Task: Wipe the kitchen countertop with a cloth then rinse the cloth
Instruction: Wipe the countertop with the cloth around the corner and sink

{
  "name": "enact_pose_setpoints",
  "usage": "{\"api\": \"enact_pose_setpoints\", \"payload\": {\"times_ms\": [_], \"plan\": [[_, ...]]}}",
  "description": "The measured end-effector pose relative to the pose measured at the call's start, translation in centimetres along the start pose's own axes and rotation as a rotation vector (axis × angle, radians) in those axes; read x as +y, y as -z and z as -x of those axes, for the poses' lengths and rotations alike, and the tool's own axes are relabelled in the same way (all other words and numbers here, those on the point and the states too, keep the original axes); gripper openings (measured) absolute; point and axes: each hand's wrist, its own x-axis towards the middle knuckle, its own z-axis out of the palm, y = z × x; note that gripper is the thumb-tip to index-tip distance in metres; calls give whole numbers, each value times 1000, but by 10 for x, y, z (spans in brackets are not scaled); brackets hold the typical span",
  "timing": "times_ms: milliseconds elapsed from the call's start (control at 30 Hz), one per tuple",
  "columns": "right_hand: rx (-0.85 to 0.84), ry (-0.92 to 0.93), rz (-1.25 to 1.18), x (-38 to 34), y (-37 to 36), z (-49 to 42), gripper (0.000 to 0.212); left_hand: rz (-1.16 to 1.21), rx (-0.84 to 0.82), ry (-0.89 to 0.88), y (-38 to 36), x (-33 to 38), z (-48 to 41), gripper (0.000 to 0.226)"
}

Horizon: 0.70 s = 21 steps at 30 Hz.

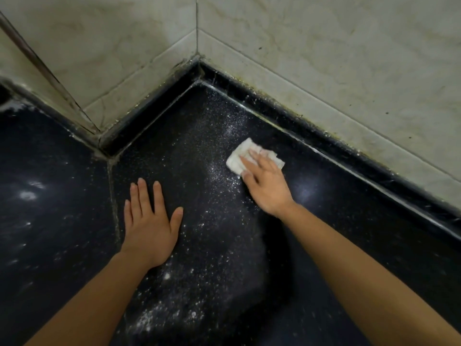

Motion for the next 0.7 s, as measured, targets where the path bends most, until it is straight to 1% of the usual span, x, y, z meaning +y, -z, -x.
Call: {"api": "enact_pose_setpoints", "payload": {"times_ms": [67,133,167,267,333,400,467,533,600,700], "plan": [[-68,109,22,12,4,28,43,6,-5,-1,1,0,0,75],[-46,100,88,34,14,38,46,14,-10,-2,1,0,1,74],[5,50,114,48,18,35,48,15,-8,-2,1,0,1,74],[131,-189,111,73,32,6,47,12,-4,-4,2,0,0,71],[150,-308,100,71,33,-11,48,14,-12,-3,1,0,0,69],[142,-365,102,62,26,-17,48,9,-8,-3,1,0,0,69],[113,-307,114,51,17,-9,49,6,-7,3,1,0,0,71],[64,-141,144,40,8,14,52,-5,-15,11,1,0,0,73],[-19,14,146,25,-1,49,54,-12,-26,14,2,0,0,74],[-126,137,176,12,-5,97,48,-11,-46,7,3,0,0,74]]}}
